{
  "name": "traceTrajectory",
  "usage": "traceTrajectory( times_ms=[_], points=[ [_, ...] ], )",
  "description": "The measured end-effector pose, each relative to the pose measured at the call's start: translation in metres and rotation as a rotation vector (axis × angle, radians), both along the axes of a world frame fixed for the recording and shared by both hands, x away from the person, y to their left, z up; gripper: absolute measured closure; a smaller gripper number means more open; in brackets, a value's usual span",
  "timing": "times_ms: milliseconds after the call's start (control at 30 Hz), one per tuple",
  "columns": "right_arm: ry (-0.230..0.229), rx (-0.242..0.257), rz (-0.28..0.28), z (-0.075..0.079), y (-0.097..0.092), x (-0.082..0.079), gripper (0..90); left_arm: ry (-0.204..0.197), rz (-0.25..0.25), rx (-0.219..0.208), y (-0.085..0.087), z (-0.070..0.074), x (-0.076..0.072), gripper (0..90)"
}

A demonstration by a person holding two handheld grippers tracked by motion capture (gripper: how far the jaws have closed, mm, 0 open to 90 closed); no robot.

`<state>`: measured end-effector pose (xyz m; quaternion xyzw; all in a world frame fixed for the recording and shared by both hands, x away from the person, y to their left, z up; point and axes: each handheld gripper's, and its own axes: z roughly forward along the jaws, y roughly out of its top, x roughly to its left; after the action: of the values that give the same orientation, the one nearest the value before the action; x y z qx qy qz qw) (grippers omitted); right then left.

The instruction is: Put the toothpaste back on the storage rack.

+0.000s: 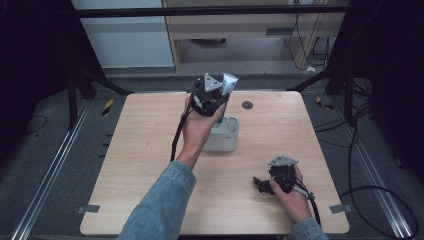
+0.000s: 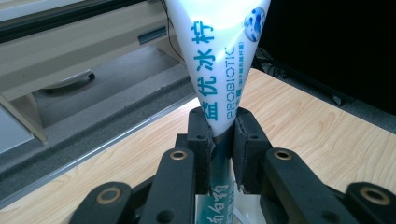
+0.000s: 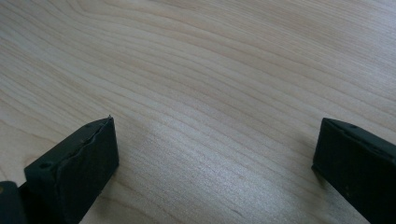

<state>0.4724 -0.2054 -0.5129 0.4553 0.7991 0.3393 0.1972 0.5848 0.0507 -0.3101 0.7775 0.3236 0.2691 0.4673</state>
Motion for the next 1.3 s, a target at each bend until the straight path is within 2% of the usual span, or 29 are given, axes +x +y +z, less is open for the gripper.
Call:
traceTrajectory(
  times_ms=[67,200,700,1300],
  points=[
    [0.0,0.0,0.0,0.0,0.0,0.0,0.4,-0.004,-0.003,0.013,-0.001,-0.001,0.0,78.5],
    [0.0,0.0,0.0,0.0,0.0,0.0,0.3,-0.009,-0.007,-0.001,-0.001,-0.004,0.0,78.5],
    [0.001,-0.001,0.0,0.0,0.0,0.0,0.4,0.002,-0.005,0.0,0.001,-0.019,-0.001,78.5],
    [-0.006,-0.005,0.004,0.0,0.0,0.0,0.4,0.029,0.004,0.004,0.008,-0.036,0.003,78.4]
  ],
)
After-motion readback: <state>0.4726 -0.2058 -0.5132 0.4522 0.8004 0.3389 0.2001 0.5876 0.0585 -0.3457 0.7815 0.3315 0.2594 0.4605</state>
